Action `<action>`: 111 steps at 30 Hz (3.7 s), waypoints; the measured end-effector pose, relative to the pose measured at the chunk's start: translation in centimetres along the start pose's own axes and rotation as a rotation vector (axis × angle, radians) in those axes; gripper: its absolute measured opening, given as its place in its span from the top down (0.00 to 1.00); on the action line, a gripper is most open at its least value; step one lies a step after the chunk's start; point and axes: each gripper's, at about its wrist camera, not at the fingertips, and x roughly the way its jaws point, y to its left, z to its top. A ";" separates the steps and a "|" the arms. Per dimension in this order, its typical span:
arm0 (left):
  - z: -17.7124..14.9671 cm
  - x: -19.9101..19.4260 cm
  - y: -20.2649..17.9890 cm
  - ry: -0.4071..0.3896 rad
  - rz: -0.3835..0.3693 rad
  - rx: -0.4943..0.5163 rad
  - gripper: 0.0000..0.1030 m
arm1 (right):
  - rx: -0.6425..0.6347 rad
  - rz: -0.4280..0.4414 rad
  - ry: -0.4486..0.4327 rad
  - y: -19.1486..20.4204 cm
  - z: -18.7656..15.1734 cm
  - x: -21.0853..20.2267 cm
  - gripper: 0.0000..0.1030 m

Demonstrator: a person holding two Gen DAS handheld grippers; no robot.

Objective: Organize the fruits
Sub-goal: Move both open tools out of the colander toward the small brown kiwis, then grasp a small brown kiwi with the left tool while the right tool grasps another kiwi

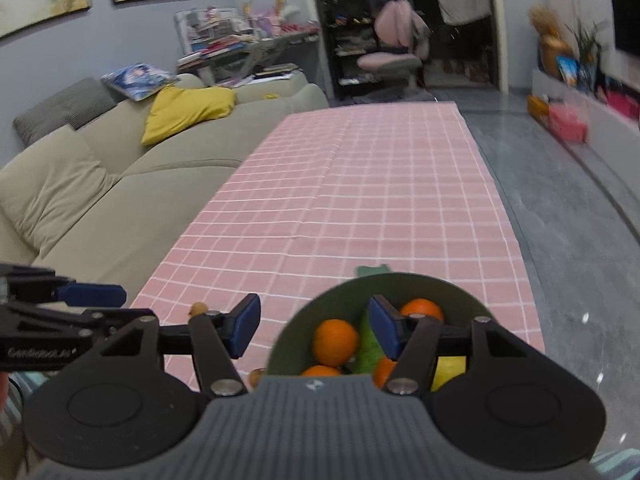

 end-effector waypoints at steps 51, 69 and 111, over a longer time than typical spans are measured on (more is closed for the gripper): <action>-3.4 8.0 9.2 0.124 -0.005 -0.286 0.52 | -1.012 0.188 0.462 9.6 -4.6 14.4 0.81; -4.4 9.7 10.9 0.090 -0.030 -0.392 0.52 | -1.150 0.241 0.538 10.3 -4.5 16.2 0.80; -1.7 13.1 9.9 0.072 0.049 -0.408 0.72 | -0.333 0.119 0.239 4.2 0.7 9.8 0.80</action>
